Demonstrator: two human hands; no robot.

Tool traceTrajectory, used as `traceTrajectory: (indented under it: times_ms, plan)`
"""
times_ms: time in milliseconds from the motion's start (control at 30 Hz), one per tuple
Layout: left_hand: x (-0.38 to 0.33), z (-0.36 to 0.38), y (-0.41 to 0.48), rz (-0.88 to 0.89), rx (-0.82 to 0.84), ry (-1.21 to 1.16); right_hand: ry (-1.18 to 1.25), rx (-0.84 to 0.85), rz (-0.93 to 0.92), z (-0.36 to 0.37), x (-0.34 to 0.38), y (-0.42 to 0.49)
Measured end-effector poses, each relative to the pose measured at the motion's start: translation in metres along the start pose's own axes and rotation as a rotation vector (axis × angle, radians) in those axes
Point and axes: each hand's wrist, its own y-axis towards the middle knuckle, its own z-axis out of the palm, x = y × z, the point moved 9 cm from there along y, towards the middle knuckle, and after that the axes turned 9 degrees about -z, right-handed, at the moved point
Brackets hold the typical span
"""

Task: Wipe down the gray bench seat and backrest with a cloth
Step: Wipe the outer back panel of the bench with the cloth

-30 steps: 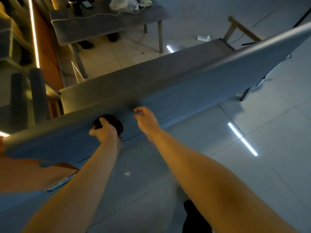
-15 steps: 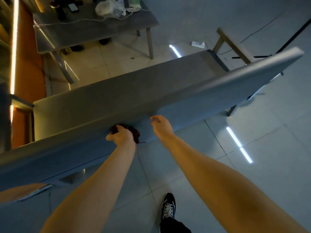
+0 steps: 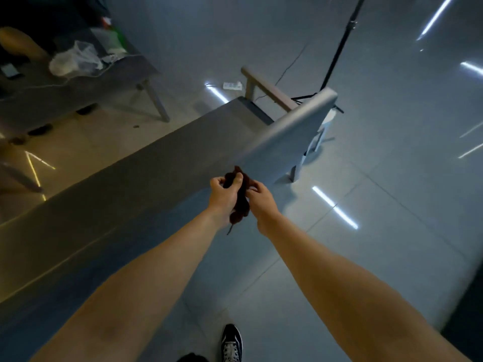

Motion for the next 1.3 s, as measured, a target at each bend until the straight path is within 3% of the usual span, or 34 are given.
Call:
traceTrajectory:
  times_ms: [300, 433, 600, 733, 933, 1167, 1300]
  plan:
    - [-0.070, 0.198, 0.016, 0.133, 0.255, 0.274, 0.128, -0.317, -0.023, -0.194, 0.060, 0.073]
    - [-0.095, 0.278, 0.062, 0.173, 0.281, 0.409, 0.137, -0.482, -0.029, -0.276, 0.088, 0.137]
    - [-0.151, 0.388, 0.102, 0.199, 0.251, 0.363, 0.082, -0.619, 0.013, -0.393, 0.131, 0.208]
    - [-0.188, 0.503, 0.117, 0.206, 0.361, 0.342, 0.074, -0.658, 0.032, -0.487, 0.151, 0.263]
    - [-0.227, 0.693, 0.143, 0.163, 0.531, 0.271, 0.077, -0.568, 0.111, -0.626, 0.159, 0.367]
    - [-0.274, 0.896, 0.199, 0.103, 0.437, 0.138, -0.018, -0.318, 0.036, -0.779, 0.210, 0.497]
    - [-0.332, 0.977, 0.228, 0.143, 0.435, 0.109, 0.076, -0.221, -0.024, -0.831, 0.265, 0.568]
